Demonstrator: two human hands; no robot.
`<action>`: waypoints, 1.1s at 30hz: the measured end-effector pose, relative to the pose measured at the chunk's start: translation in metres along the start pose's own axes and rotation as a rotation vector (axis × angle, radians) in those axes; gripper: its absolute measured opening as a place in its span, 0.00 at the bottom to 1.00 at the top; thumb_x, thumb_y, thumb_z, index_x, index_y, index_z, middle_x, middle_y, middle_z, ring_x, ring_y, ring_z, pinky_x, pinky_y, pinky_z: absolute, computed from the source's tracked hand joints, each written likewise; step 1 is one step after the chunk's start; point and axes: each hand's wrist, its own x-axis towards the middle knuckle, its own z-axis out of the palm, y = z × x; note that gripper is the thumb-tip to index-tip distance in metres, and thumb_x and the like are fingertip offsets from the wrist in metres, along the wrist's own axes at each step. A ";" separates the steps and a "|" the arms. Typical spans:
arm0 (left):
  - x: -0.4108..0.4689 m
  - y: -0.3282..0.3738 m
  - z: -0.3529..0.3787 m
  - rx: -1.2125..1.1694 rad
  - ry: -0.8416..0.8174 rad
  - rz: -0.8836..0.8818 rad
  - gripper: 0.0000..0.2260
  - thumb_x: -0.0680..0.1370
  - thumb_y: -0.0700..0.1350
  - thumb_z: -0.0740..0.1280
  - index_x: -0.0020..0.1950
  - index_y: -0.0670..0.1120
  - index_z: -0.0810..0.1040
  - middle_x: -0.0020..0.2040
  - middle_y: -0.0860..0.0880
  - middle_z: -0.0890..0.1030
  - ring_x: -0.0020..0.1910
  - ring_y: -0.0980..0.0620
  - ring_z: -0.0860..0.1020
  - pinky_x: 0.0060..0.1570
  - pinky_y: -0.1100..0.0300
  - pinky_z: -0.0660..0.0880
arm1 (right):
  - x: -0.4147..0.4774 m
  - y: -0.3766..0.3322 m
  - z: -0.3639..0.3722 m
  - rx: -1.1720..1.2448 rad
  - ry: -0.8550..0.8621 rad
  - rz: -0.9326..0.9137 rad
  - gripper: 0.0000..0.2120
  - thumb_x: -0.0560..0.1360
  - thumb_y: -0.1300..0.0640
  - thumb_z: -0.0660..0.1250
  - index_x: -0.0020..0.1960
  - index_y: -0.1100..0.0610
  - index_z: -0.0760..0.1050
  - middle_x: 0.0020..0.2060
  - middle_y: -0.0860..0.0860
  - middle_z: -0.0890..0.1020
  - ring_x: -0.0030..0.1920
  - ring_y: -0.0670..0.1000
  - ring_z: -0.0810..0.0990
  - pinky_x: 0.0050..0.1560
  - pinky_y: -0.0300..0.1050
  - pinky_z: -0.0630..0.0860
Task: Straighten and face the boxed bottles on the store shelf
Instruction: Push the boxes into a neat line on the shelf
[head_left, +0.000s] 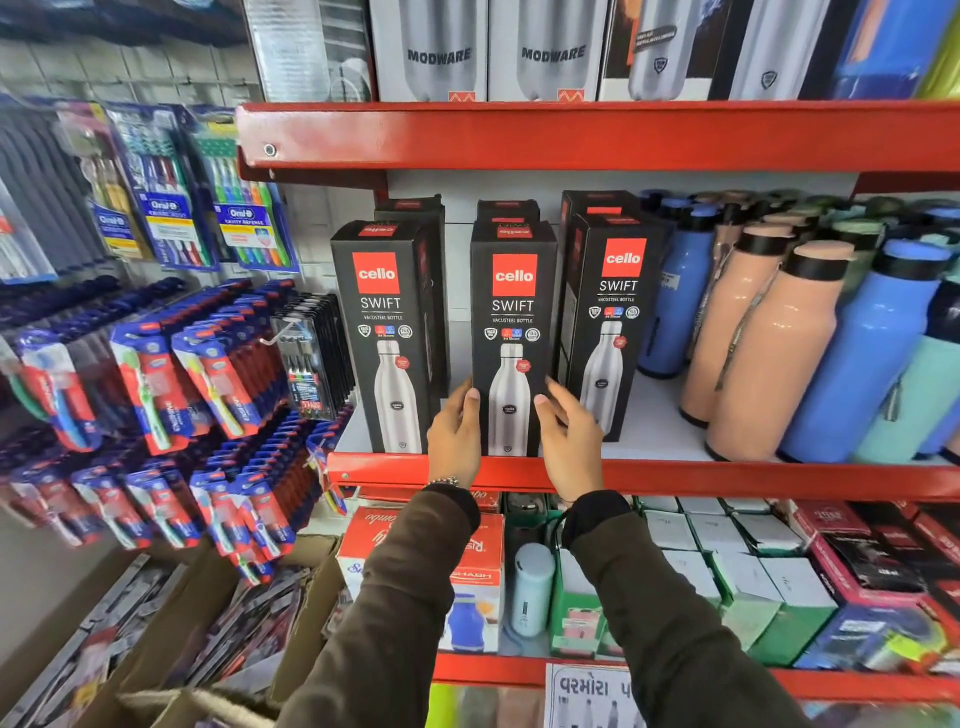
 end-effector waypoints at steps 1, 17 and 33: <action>-0.001 0.000 -0.001 0.001 -0.006 0.003 0.20 0.83 0.53 0.59 0.73 0.48 0.73 0.69 0.50 0.78 0.65 0.59 0.72 0.62 0.66 0.64 | -0.001 -0.001 0.000 -0.002 0.004 -0.002 0.19 0.82 0.55 0.61 0.72 0.54 0.71 0.67 0.50 0.78 0.67 0.45 0.75 0.68 0.38 0.69; -0.045 0.015 0.034 -0.015 0.326 0.283 0.19 0.83 0.49 0.60 0.74 0.48 0.67 0.71 0.48 0.68 0.71 0.50 0.69 0.72 0.43 0.67 | 0.006 0.006 -0.059 0.005 0.126 -0.082 0.16 0.81 0.61 0.62 0.68 0.54 0.75 0.64 0.53 0.79 0.64 0.51 0.78 0.63 0.37 0.73; -0.027 0.049 0.142 -0.027 -0.137 0.237 0.26 0.86 0.43 0.52 0.82 0.43 0.45 0.83 0.49 0.46 0.82 0.55 0.46 0.81 0.57 0.44 | 0.073 0.039 -0.104 0.012 0.025 0.060 0.22 0.83 0.58 0.60 0.76 0.59 0.64 0.75 0.54 0.68 0.74 0.53 0.68 0.63 0.31 0.62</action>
